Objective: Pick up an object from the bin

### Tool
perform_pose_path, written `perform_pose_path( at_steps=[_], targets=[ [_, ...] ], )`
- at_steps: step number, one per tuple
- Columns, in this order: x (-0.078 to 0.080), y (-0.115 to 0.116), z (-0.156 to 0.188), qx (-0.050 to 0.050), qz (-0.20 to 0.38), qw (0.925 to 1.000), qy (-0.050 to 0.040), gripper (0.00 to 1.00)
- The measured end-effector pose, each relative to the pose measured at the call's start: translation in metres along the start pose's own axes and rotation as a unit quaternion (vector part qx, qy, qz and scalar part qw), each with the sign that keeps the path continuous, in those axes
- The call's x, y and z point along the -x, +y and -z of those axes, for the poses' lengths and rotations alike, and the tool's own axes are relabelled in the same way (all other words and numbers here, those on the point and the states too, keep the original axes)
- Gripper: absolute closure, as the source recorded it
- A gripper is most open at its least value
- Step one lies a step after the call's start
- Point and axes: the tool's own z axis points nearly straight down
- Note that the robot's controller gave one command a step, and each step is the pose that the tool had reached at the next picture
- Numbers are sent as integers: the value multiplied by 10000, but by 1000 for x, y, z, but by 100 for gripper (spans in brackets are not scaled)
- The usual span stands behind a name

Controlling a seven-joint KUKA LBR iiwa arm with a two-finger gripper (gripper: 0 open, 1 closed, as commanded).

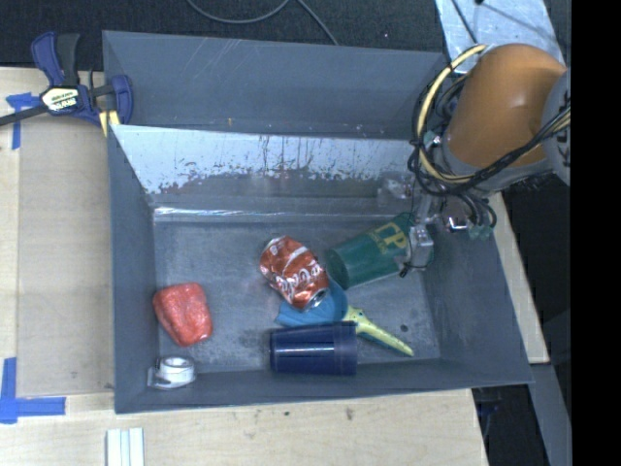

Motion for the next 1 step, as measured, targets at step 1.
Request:
perform_pose_path(
  at_steps=[1],
  targets=[
    [15, -17, -25, 9, 539, 9985, 29, 0]
  ],
)
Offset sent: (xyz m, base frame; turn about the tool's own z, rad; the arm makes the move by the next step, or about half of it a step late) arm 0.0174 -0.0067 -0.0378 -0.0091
